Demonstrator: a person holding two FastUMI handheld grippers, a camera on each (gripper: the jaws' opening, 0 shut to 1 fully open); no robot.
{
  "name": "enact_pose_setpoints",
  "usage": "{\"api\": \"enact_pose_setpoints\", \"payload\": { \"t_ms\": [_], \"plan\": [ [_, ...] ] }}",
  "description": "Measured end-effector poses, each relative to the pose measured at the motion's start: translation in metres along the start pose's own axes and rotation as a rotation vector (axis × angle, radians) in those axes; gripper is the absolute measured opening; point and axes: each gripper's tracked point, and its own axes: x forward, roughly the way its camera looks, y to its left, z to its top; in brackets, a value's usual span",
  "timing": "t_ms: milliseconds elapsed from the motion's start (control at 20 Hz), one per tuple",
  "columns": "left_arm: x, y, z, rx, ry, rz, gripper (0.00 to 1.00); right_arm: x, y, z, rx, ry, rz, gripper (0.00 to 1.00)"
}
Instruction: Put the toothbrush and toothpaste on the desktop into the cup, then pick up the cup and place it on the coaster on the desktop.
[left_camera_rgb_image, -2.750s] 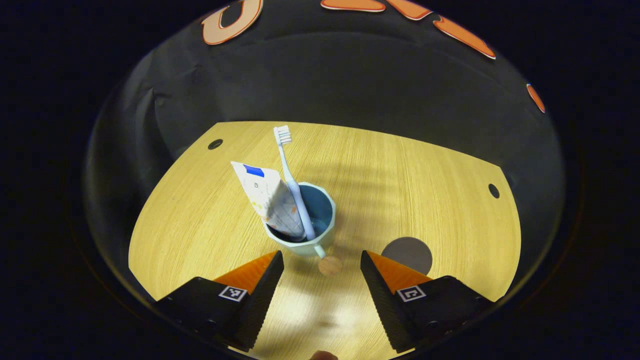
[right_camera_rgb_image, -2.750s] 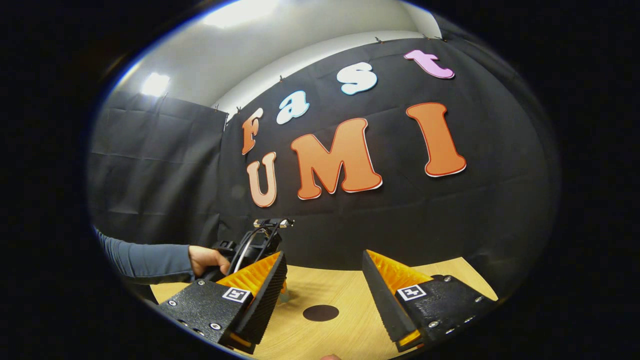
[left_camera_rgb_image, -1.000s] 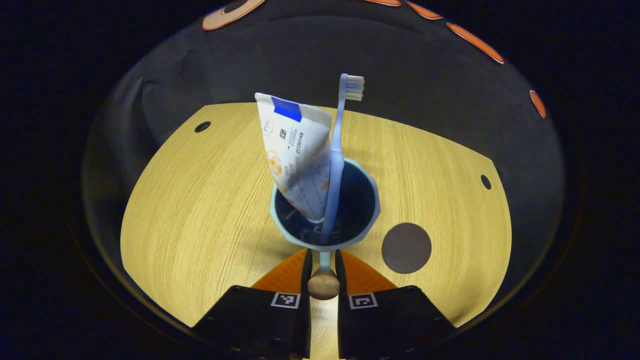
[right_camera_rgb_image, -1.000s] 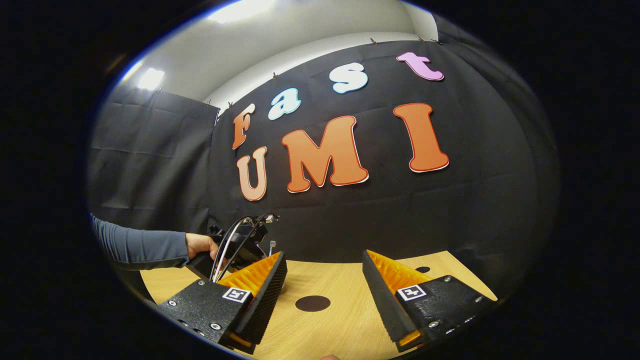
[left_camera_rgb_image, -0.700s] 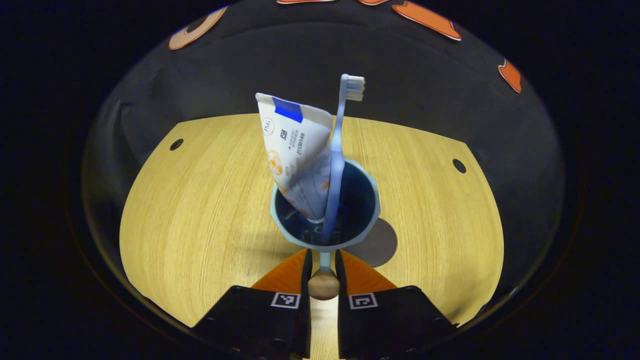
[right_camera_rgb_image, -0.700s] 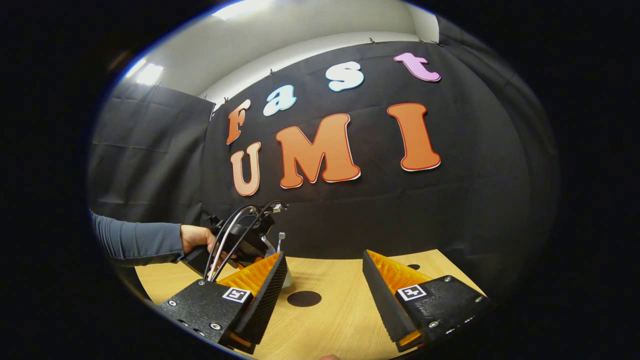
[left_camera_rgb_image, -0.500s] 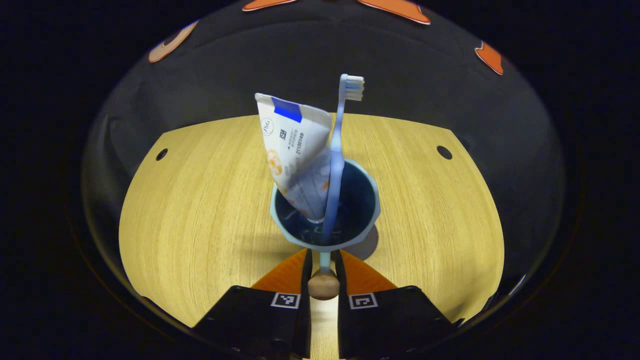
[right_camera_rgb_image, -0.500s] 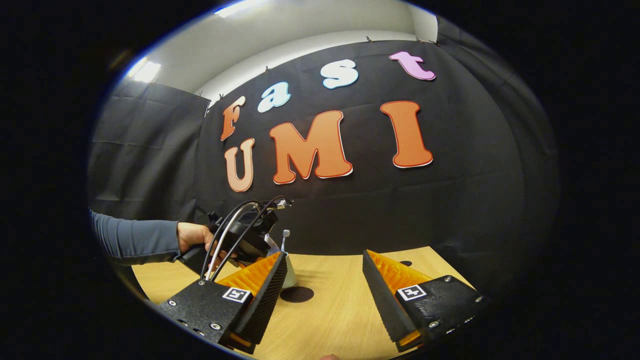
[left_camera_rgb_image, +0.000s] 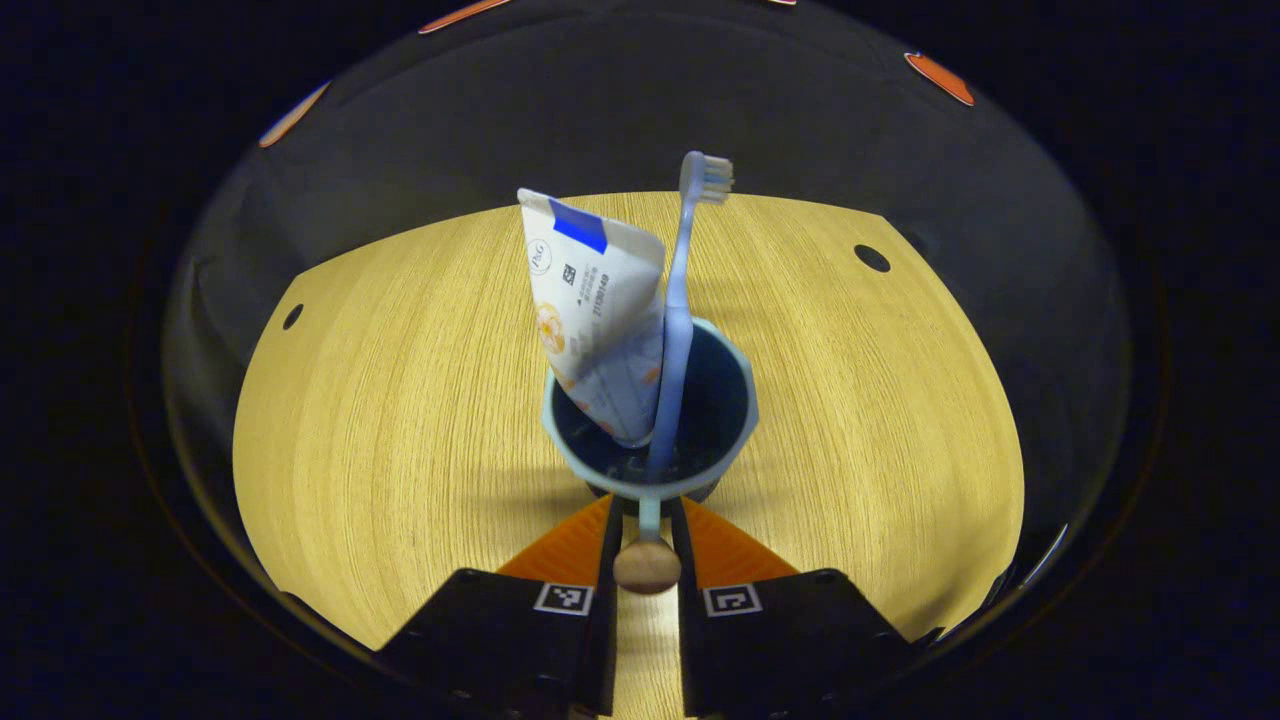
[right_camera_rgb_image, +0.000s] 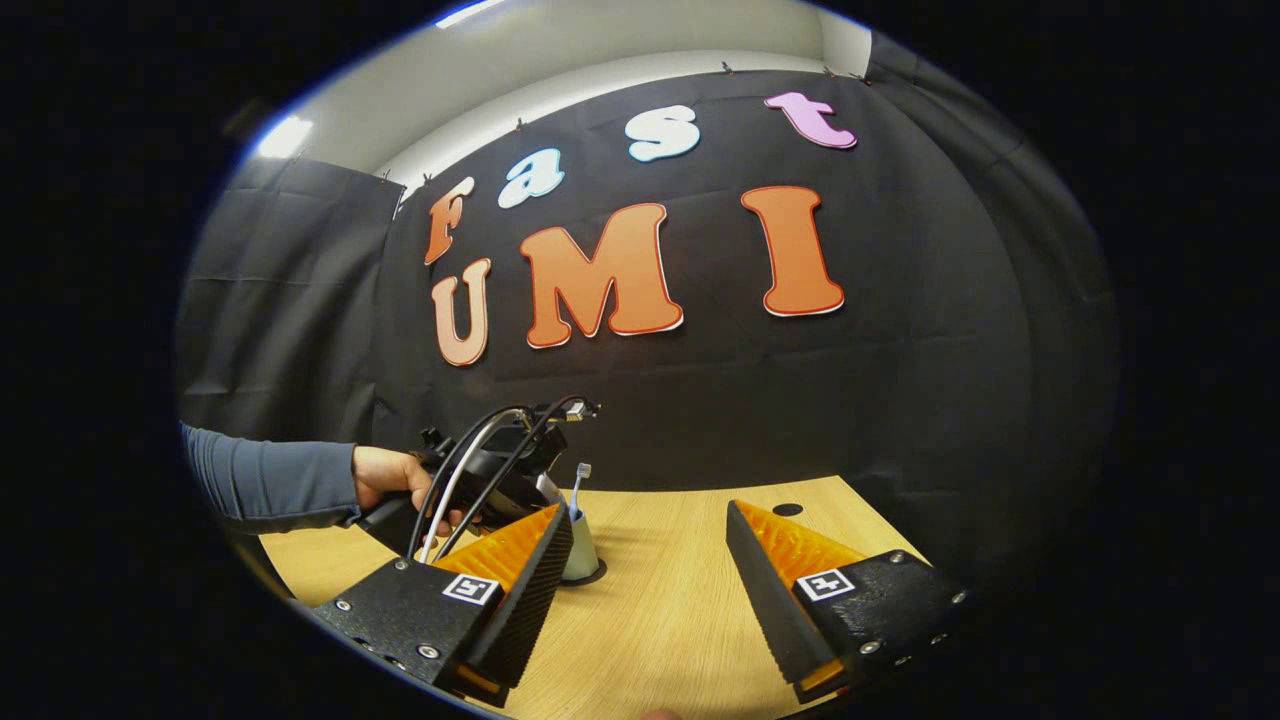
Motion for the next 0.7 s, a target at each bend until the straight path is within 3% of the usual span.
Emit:
{"api": "enact_pose_setpoints", "payload": {
  "t_ms": [50,100,150,200,300,350,500,700],
  "plan": [
    [-0.010,0.006,0.010,0.020,-0.026,0.006,0.29,0.000,0.002,-0.001,-0.003,0.005,0.000,0.93],
    [-0.020,0.009,0.019,0.033,-0.057,-0.003,0.47,0.002,0.003,-0.001,-0.007,0.008,-0.005,0.93],
    [-0.031,0.012,0.028,0.039,-0.078,-0.014,0.49,0.003,0.005,0.000,-0.010,0.010,-0.007,0.93],
    [-0.041,0.014,0.023,0.046,-0.101,-0.022,0.66,0.003,0.007,0.000,-0.011,0.012,-0.011,0.93],
    [-0.058,0.023,0.031,0.074,-0.156,-0.038,0.81,0.005,0.014,0.003,-0.014,0.017,-0.017,0.93],
    [-0.072,0.030,0.036,0.084,-0.196,-0.033,0.81,0.006,0.019,0.006,-0.022,0.017,-0.018,0.94],
    [-0.115,0.054,0.047,0.108,-0.337,-0.022,0.96,0.015,0.035,0.013,-0.074,0.015,-0.029,0.94],
    [-0.169,0.088,0.057,0.122,-0.540,0.026,0.97,0.025,0.067,0.028,-0.105,-0.014,-0.020,0.95]
  ]
}}
